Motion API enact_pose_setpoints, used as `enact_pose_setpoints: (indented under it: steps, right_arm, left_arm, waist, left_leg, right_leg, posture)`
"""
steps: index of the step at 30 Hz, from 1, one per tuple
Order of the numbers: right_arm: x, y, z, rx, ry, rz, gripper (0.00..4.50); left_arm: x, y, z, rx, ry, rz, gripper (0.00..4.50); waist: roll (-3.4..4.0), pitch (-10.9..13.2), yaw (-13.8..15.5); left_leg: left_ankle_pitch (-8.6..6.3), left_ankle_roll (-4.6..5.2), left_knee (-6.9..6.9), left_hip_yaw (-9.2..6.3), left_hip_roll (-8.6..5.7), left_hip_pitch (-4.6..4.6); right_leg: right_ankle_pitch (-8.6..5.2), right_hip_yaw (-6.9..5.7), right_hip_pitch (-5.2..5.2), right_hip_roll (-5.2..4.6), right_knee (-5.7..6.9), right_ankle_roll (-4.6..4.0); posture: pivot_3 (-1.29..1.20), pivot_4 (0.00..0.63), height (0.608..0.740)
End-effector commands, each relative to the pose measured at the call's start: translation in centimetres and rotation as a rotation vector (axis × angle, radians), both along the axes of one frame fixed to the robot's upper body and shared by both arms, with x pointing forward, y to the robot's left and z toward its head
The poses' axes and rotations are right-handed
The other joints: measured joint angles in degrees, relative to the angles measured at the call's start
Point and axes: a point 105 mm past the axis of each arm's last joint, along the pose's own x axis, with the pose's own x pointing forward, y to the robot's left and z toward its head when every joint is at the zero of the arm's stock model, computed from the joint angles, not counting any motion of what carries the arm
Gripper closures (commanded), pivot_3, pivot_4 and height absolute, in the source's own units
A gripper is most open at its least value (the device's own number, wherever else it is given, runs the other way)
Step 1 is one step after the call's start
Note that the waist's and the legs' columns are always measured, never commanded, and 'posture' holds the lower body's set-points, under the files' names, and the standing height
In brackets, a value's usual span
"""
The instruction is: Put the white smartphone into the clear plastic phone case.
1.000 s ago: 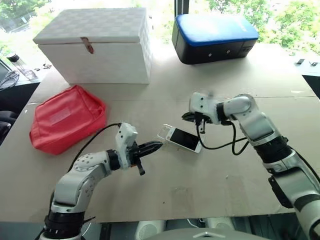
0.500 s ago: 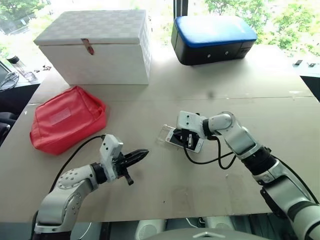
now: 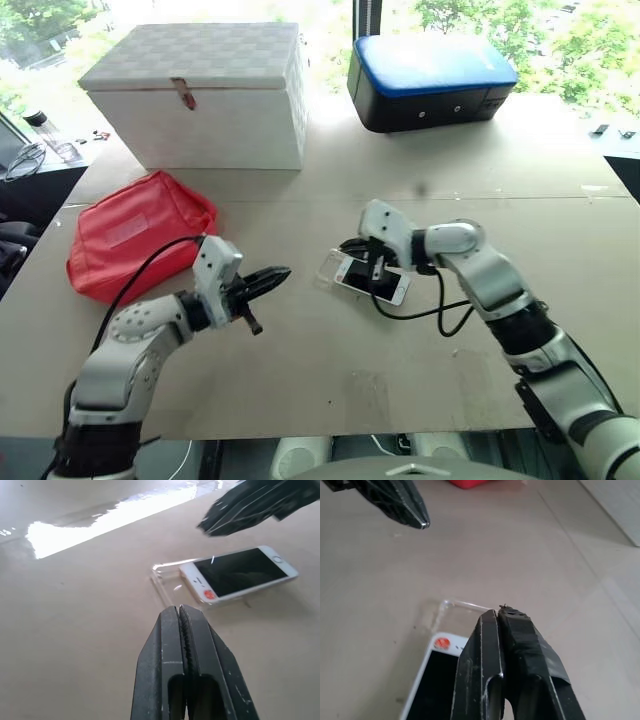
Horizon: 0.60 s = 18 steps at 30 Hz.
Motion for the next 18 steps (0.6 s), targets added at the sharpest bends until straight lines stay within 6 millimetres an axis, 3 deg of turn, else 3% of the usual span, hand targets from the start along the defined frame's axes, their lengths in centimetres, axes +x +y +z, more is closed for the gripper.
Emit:
enact_pose_setpoints:
  steps: [1,4,7,9,13,18]
  right_arm:
    - [-1.5,-1.8,0.6,0.002,-0.036,-0.066,4.5]
    - [-2.4,-4.1,1.7,0.097,-0.057,-0.192,4.5]
    - [-4.0,-8.1,0.4,0.039,-0.032,-0.328,4.5]
    - [-5.5,-9.8,-0.5,-0.01,-0.007,-0.367,4.5]
    - [-6.4,-9.9,-1.0,0.004,0.031,-0.401,4.5]
    - [-6.5,-9.1,-1.5,0.005,0.048,-0.374,4.5]
  left_arm:
    - [1.2,-1.6,-0.6,0.041,0.019,-0.04,4.47]
    - [2.4,-3.0,-0.9,0.065,0.043,-0.062,4.47]
    - [3.5,-4.5,-1.2,0.093,0.051,-0.06,4.47]
    - [3.8,-5.4,-1.4,0.098,0.071,-0.052,4.47]
    - [4.2,-5.5,-0.5,0.117,0.059,-0.066,4.47]
    - [3.7,-3.6,0.5,0.133,0.071,-0.058,4.47]
  waist:
    - [-0.02,0.0,-0.2]
    - [-0.04,0.0,-0.7]
    - [-0.06,0.0,0.3]
    - [-0.11,0.0,0.3]
    - [-0.17,0.0,-0.6]
    - [-0.18,0.0,-1.3]
  left_leg:
    - [-0.01,0.0,-0.01,0.09,0.0,-0.05]
    - [0.01,-0.01,0.03,0.13,0.02,-0.8]
    - [0.02,-0.01,0.05,0.06,0.05,-0.8]
    - [0.0,0.0,0.07,0.09,0.04,-0.81]
    - [0.0,0.02,0.12,0.19,0.08,-0.76]
    - [0.02,0.02,0.14,0.11,0.2,-0.63]
  right_leg:
    - [0.0,0.07,0.0,-0.01,-0.01,0.01]
    - [0.03,0.13,-0.76,-0.02,0.12,0.03]
    - [0.03,0.07,-0.73,0.02,0.13,0.03]
    - [0.02,0.06,-0.66,0.01,0.05,0.05]
    - [0.02,0.18,-0.67,0.05,0.05,0.06]
    - [-0.08,0.17,-0.66,0.14,0.14,0.22]
  posture:
    - [0.0,0.15,0.74]
    - [0.0,0.15,0.74]
    - [0.0,0.15,0.74]
    - [0.0,0.15,0.74]
    - [0.0,0.15,0.74]
    - [0.0,0.15,0.74]
